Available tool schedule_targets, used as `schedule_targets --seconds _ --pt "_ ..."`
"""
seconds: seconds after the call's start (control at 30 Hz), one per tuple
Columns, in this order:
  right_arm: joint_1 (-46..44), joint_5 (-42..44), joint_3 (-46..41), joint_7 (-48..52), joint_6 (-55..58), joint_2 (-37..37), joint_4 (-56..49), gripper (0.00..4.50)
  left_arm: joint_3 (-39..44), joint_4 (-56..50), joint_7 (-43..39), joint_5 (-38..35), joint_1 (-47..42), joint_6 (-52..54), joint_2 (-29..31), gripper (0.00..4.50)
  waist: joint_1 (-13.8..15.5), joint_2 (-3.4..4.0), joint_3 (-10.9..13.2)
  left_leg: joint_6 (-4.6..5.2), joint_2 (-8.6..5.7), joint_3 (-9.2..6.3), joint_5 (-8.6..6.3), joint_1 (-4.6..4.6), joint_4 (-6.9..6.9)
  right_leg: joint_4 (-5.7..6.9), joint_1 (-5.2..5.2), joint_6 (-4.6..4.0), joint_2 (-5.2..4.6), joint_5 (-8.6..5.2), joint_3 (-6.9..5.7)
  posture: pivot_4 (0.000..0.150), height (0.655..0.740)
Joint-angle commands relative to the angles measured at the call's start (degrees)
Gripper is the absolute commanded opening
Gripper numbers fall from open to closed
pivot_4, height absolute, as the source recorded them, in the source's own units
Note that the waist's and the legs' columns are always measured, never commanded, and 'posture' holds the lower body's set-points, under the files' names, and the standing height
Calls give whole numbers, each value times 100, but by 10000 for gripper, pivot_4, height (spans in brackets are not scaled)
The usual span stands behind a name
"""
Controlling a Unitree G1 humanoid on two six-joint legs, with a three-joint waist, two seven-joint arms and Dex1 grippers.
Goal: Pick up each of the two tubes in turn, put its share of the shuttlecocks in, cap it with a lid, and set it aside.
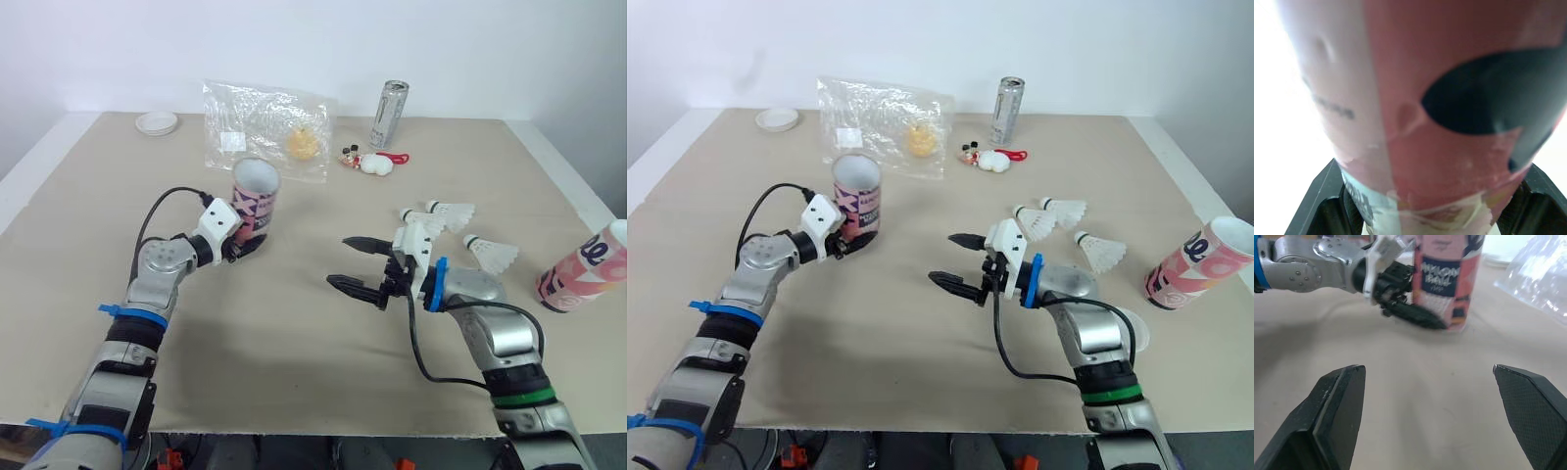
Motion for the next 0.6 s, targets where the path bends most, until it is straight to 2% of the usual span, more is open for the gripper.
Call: schedule_targets --seconds 0.03,0.3,0.6 --pt "189 519 -302 39 48 -32 -692 45000 -434 -612 -950 61 -44 -110 294 28193 -4 0 0 0 0 0 0 1 1 0 0 2 0 -1 0 1500 7400" --pt "619 782 -407 324 47 -419 -1264 45000 -1394 -609 -2429 522 -846 36 490 28193 5 -2 1 2 0 -1 1 0 11 2 2 11 1 -4 -1 1500 7400" --pt "1027 863 -613 221 5 -725 -1538 45000 -1831 -570 -3422 589 -1423 568 371 28193 -8 -2 1 9 2 -2 -3 -1 7 4 -1 7 3 -18 -3 1500 7400"
